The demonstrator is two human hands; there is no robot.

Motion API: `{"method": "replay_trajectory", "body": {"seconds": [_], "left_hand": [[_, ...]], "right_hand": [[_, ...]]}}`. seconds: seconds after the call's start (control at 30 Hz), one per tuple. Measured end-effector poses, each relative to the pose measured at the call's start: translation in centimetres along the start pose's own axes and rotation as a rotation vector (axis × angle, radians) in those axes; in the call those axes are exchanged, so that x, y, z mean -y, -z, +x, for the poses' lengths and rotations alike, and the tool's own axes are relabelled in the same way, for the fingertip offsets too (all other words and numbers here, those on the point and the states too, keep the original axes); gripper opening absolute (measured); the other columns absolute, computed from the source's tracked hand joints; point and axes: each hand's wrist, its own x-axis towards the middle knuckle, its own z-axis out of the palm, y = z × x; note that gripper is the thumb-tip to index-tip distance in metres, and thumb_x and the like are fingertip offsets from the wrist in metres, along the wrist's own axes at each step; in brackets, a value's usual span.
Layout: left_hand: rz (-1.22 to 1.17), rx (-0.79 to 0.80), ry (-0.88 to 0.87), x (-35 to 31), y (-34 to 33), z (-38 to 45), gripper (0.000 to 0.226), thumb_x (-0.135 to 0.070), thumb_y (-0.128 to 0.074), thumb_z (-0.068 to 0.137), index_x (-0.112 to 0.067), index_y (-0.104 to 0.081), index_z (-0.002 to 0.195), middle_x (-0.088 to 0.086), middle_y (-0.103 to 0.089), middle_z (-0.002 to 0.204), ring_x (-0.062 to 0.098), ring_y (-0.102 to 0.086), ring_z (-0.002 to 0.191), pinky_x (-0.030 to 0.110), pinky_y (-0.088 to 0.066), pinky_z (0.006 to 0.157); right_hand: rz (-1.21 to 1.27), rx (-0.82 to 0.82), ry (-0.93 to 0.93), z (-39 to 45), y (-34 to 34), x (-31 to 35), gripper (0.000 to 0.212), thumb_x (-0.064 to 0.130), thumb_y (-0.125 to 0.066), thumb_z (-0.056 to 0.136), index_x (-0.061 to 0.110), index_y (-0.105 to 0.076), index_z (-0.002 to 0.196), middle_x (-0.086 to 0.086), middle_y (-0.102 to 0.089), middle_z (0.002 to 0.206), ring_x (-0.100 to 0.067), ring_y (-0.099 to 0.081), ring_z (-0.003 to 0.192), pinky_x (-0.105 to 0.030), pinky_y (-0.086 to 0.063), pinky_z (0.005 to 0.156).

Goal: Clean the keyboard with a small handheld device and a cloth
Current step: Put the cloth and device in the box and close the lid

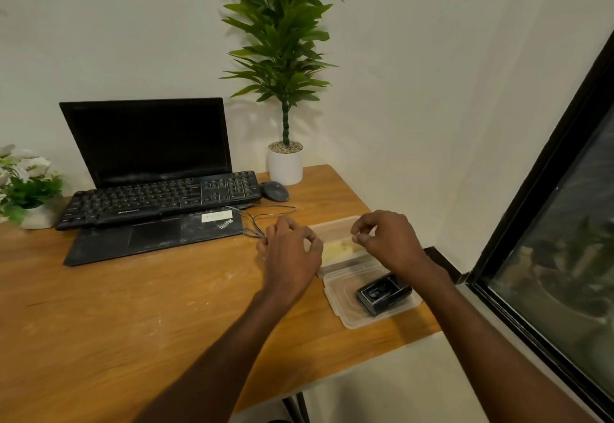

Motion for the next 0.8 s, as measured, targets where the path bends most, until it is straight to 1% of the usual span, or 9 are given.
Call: {"method": "replay_trajectory", "body": {"seconds": [0.07, 0.17, 0.23, 0.3, 0.4, 0.47, 0.6, 0.7, 0.8], "left_hand": [[-0.065, -0.039, -0.039, 0.6, -0.1, -1.2, 0.021, -0.042, -0.066, 0.1, -0.032, -0.075, 0.116, -0.006, -0.05, 0.131, 0.018, -0.044, 0.131, 0.043, -0.025, 0.107], [-0.073, 0.03, -0.052, 1.4, -0.7, -2.8, 0.045, -0.055, -0.06, 0.099, -0.033, -0.061, 0.139, -0.003, -0.045, 0.152, 0.018, -0.036, 0.145, 0.051, -0.025, 0.117], [-0.078, 0.091, -0.047, 1.8, -0.9, -3.5, 0.06, -0.063, -0.054, 0.099, -0.033, -0.05, 0.15, -0.005, -0.04, 0.16, 0.017, -0.032, 0.15, 0.052, -0.023, 0.12], [-0.155, 0.12, -0.025, 2.0, -0.7, -4.1, 0.063, -0.059, -0.06, 0.1, -0.032, -0.045, 0.155, -0.008, -0.043, 0.16, 0.015, -0.035, 0.15, 0.051, -0.024, 0.118], [-0.218, 0.133, -0.02, 2.2, -0.6, -4.4, 0.063, -0.05, -0.068, 0.1, -0.034, -0.044, 0.156, -0.011, -0.049, 0.159, 0.015, -0.041, 0.148, 0.052, -0.026, 0.119], [-0.227, 0.139, -0.022, 2.5, -0.8, -4.4, 0.062, -0.05, -0.068, 0.1, -0.035, -0.045, 0.156, -0.01, -0.05, 0.16, 0.015, -0.042, 0.148, 0.052, -0.026, 0.119], [-0.256, 0.12, 0.005, 2.4, -0.6, -4.2, 0.062, -0.05, -0.073, 0.097, -0.038, -0.049, 0.153, -0.011, -0.054, 0.157, 0.015, -0.047, 0.146, 0.049, -0.028, 0.119], [-0.266, 0.115, 0.012, 2.4, -0.6, -4.2, 0.062, -0.051, -0.074, 0.096, -0.039, -0.05, 0.151, -0.012, -0.056, 0.154, 0.015, -0.05, 0.143, 0.051, -0.032, 0.121], [-0.282, 0.114, 0.022, 2.3, -0.6, -4.1, 0.062, -0.051, -0.075, 0.094, -0.04, -0.051, 0.149, -0.013, -0.059, 0.15, 0.015, -0.054, 0.139, 0.054, -0.037, 0.12]], "right_hand": [[0.04, -0.028, -0.015, -1.8, 0.7, 0.1, 0.008, 0.024, -0.08, 0.087, 0.031, -0.077, 0.089, 0.014, -0.072, 0.087, 0.001, -0.061, 0.082, -0.014, -0.04, 0.068], [0.101, -0.008, -0.061, -4.8, 2.3, -0.4, 0.007, 0.027, -0.081, 0.087, 0.032, -0.078, 0.09, 0.017, -0.072, 0.093, -0.002, -0.061, 0.087, -0.025, -0.05, 0.075], [0.172, 0.11, -0.056, -6.3, 3.4, -1.4, 0.011, 0.034, -0.085, 0.082, 0.036, -0.078, 0.091, 0.019, -0.073, 0.1, -0.002, -0.062, 0.095, -0.027, -0.051, 0.082], [0.207, 0.295, -0.052, -7.4, 4.3, -2.3, 0.027, 0.038, -0.091, 0.073, 0.041, -0.077, 0.096, 0.023, -0.07, 0.11, 0.002, -0.06, 0.107, -0.023, -0.048, 0.089], [0.106, 0.497, -0.028, -8.0, 4.3, -3.2, 0.052, 0.026, -0.093, 0.071, 0.043, -0.07, 0.114, 0.022, -0.066, 0.12, 0.002, -0.057, 0.114, -0.017, -0.044, 0.096], [0.026, 0.484, -0.012, -8.1, 3.8, -3.5, 0.056, 0.017, -0.087, 0.077, 0.042, -0.067, 0.123, 0.023, -0.064, 0.122, 0.002, -0.056, 0.115, -0.019, -0.045, 0.1], [-0.016, 0.4, 0.014, -7.8, 3.4, -4.0, 0.051, 0.012, -0.081, 0.081, 0.042, -0.068, 0.121, 0.023, -0.064, 0.121, -0.004, -0.057, 0.115, -0.035, -0.049, 0.104], [0.083, 0.355, 0.03, -7.7, 4.0, -3.9, 0.05, 0.006, -0.078, 0.084, 0.04, -0.068, 0.119, 0.021, -0.066, 0.119, -0.005, -0.06, 0.114, -0.034, -0.052, 0.1], [0.298, 0.211, 0.077, -7.3, 5.2, -2.7, 0.047, 0.006, -0.079, 0.085, 0.039, -0.069, 0.117, 0.02, -0.069, 0.118, -0.001, -0.063, 0.109, -0.029, -0.054, 0.092]]}}
